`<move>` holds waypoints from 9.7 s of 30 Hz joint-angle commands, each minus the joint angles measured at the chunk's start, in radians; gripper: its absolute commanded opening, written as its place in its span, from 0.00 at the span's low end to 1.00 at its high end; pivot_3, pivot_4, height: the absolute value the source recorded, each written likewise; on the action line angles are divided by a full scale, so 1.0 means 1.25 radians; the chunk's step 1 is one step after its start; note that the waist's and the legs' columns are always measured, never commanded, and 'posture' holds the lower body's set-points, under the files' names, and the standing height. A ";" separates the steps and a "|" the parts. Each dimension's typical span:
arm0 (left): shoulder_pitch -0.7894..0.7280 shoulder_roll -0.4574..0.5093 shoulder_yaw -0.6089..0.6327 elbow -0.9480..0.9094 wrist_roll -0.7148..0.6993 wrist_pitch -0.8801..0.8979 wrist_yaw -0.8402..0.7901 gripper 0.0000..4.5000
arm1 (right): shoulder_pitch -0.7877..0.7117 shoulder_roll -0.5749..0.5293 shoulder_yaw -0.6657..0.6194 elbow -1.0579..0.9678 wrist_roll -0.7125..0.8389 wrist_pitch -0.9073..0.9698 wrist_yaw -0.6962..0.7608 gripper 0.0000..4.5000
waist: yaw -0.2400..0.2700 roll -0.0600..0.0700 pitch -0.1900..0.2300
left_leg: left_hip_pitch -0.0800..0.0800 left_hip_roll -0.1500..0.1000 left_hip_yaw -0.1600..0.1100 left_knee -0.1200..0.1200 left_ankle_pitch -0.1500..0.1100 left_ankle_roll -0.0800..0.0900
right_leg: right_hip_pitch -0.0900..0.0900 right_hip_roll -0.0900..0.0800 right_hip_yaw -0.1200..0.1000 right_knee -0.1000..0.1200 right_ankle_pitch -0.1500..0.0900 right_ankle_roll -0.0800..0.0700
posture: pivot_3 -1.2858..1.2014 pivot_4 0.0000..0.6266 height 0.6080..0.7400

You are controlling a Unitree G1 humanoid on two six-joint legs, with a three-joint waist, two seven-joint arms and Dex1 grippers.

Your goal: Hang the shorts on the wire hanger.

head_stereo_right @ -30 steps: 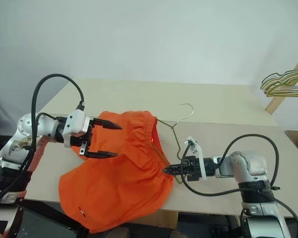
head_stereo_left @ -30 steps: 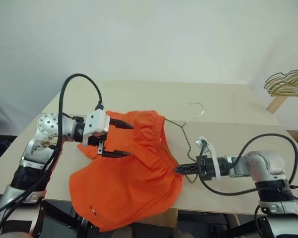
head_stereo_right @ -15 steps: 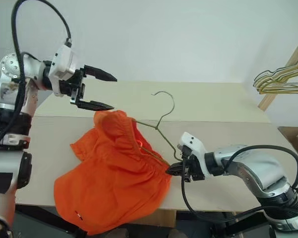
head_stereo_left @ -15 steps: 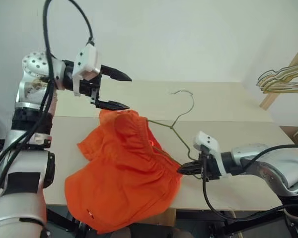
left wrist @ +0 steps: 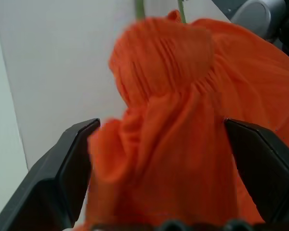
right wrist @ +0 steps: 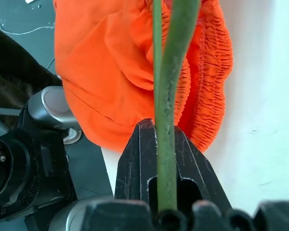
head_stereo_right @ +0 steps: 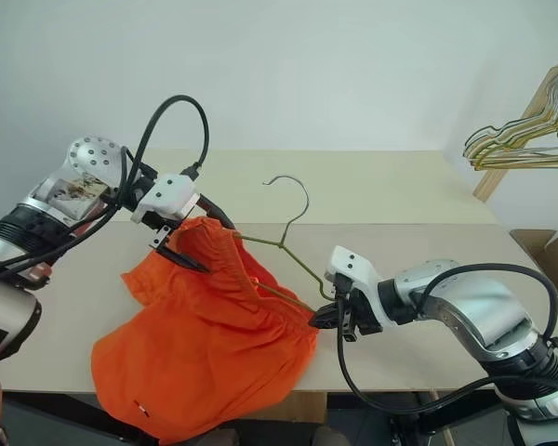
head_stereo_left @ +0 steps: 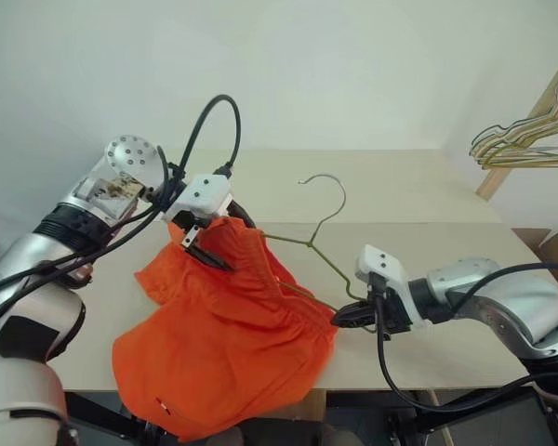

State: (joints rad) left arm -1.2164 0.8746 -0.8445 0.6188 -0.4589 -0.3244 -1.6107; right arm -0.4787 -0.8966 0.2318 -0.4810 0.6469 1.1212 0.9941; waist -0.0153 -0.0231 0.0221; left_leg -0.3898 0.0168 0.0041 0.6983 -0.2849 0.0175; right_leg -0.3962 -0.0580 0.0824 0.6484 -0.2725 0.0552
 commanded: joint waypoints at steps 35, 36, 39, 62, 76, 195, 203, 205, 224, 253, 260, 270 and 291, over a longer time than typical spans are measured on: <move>0.129 -0.042 0.195 -0.042 0.079 0.107 -0.003 0.00 | 0.179 -0.112 -0.400 -0.071 -0.066 -0.079 -0.112 1.00 | -0.002 0.000 0.000 | -0.001 0.000 0.000 0.002 0.000 0.000 | 0.001 0.000 -0.001 0.001 0.000 0.000 | 0.49 0.00 1.00; 0.131 -0.051 0.215 -0.032 0.085 0.113 -0.003 0.00 | 0.215 -0.102 -0.473 -0.058 -0.053 -0.073 -0.105 1.00 | -0.002 0.000 0.000 | -0.001 0.000 0.000 0.002 0.000 0.000 | 0.001 0.000 -0.001 0.000 0.000 0.000 | 0.49 0.00 1.00; 0.135 -0.076 0.269 -0.015 0.101 0.143 -0.003 0.00 | 0.326 -0.041 -0.688 -0.062 0.035 -0.057 -0.063 1.00 | 0.004 0.000 0.000 | -0.001 0.000 -0.001 0.003 0.000 0.000 | 0.002 0.000 -0.002 -0.001 0.000 0.000 | 0.49 0.00 1.00; 0.100 -0.109 0.307 0.000 0.123 0.174 -0.003 0.00 | 0.508 0.387 -0.272 -0.068 0.008 -0.240 -0.232 1.00 | -0.023 0.002 -0.001 | 0.004 0.000 0.000 0.002 0.000 0.000 | 0.006 0.000 0.001 0.000 -0.001 0.001 | 0.49 0.00 1.00; 0.100 -0.112 0.315 0.004 0.124 0.174 -0.003 0.00 | 0.456 0.345 -0.222 0.003 0.046 -0.197 -0.242 1.00 | -0.026 0.002 -0.001 | 0.005 0.000 0.000 0.002 0.000 0.000 | 0.006 0.000 0.000 0.001 -0.001 0.001 | 0.49 0.00 1.00; 0.165 -0.273 0.451 0.047 0.297 0.092 0.044 0.00 | 0.166 -0.184 -0.287 0.123 0.040 -0.205 0.074 1.00 | -0.041 0.002 -0.001 | 0.005 0.000 -0.001 0.002 0.000 0.001 | 0.006 -0.001 0.001 0.001 -0.001 0.001 | 0.49 0.00 1.00; 0.178 -0.272 0.455 0.027 0.294 0.097 0.045 0.00 | 0.031 -0.164 -0.133 0.157 -0.031 -0.200 0.093 1.00 | -0.038 0.002 -0.001 | 0.004 0.000 -0.001 0.003 0.000 0.001 | 0.006 -0.001 0.001 0.000 0.000 0.001 | 0.49 0.00 1.00; 0.180 -0.274 0.456 0.023 0.293 0.100 0.047 0.00 | 0.006 -0.158 -0.095 0.164 -0.055 -0.201 0.103 1.00 | -0.038 0.002 -0.001 | 0.004 0.000 -0.001 0.003 0.000 0.001 | 0.006 -0.001 0.001 0.001 0.000 0.001 | 0.49 0.00 1.00; 0.180 -0.278 0.458 0.023 0.293 0.096 0.044 0.00 | -0.055 -0.136 -0.028 0.179 -0.171 -0.231 0.158 0.00 | -0.037 0.002 -0.001 | 0.003 -0.001 -0.001 0.003 0.000 0.001 | 0.005 -0.001 0.001 0.001 0.000 0.001 | 0.49 0.00 1.00; 0.206 -0.293 0.747 -0.266 -0.056 0.589 0.249 0.99 | 0.260 -0.050 -0.601 -0.064 0.003 0.247 -0.149 0.00 | -0.035 0.002 -0.002 | 0.002 0.000 -0.006 0.004 0.000 0.000 | 0.005 -0.002 0.000 0.002 0.000 0.002 | 0.46 0.00 1.00; 0.246 -0.387 0.834 -0.498 -0.241 0.774 0.467 0.99 | 0.260 0.119 -0.763 -0.117 0.046 0.395 -0.398 0.00 | -0.049 0.004 -0.003 | 0.006 0.000 -0.006 0.003 0.000 0.000 | 0.005 -0.002 0.004 0.006 -0.001 0.002 | 0.44 0.00 1.00; 0.267 -0.407 0.808 -0.540 -0.276 0.781 0.509 0.99 | 0.094 0.275 -0.935 -0.007 0.129 0.395 -0.939 0.00 | -0.100 0.006 -0.004 | 0.010 -0.002 -0.001 0.000 0.000 0.000 | 0.006 -0.002 0.010 0.006 -0.001 0.002 | 0.43 0.00 1.00; 0.274 -0.374 0.775 -0.533 -0.255 0.755 0.456 0.99 | -0.278 0.140 -1.166 0.456 0.222 0.395 -1.472 0.00 | -0.153 0.016 -0.005 | 0.012 -0.002 0.002 -0.004 0.000 0.001 | 0.009 -0.001 0.013 0.000 0.000 0.003 | 0.43 0.00 1.00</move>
State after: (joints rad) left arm -0.8646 0.3955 0.1259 -0.0330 -0.7810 0.6373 -1.0348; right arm -0.7888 -0.6960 -1.2025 0.0871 0.9248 1.6069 -0.8316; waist -0.2069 -0.0030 0.0153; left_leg -0.3745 0.0141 0.0068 0.6933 -0.2852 0.0182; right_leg -0.3848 -0.0599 0.0988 0.6478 -0.2732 0.0592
